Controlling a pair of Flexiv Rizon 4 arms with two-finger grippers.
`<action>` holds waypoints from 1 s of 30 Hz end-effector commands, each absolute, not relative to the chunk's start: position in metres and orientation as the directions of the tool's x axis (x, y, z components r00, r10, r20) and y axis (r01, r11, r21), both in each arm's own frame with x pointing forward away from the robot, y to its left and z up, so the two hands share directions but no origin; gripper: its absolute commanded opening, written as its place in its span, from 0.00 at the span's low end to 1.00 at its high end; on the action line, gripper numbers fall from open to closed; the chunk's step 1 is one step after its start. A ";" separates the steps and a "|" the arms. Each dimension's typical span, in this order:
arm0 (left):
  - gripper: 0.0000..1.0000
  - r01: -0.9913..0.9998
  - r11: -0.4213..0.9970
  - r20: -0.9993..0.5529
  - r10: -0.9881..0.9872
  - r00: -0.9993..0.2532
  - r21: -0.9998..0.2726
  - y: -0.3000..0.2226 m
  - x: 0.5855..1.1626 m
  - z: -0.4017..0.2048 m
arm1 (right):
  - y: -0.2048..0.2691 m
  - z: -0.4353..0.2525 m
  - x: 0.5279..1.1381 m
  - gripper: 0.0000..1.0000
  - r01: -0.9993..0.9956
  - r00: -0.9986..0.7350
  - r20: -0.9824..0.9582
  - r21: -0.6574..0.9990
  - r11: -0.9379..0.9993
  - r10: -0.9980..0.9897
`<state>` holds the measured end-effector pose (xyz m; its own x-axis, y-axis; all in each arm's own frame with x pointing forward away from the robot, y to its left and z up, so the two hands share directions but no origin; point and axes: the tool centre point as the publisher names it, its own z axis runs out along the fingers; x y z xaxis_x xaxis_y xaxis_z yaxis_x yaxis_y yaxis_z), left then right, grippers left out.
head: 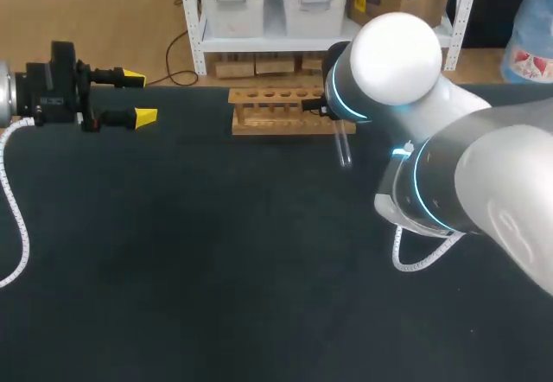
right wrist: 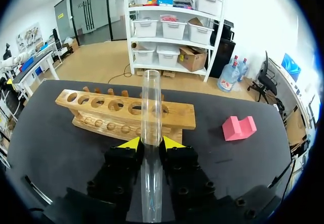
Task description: Grasp the test tube, adjust it, and insert it.
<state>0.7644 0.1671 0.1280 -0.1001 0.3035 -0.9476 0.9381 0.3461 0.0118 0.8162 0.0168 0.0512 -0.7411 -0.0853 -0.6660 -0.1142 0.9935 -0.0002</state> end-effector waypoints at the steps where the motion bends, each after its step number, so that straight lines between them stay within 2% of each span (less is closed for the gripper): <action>1: 1.00 0.937 0.349 -0.948 0.302 -0.097 0.015 0.167 0.763 0.127 | 0.019 0.049 0.822 0.00 -0.115 -0.750 -0.656 -0.001 0.993 -0.088; 30: 1.00 0.937 0.349 -0.948 0.302 -0.097 0.015 0.167 0.763 0.127 | 0.018 0.033 0.825 0.00 -0.117 -0.781 -0.616 -0.015 0.993 -0.101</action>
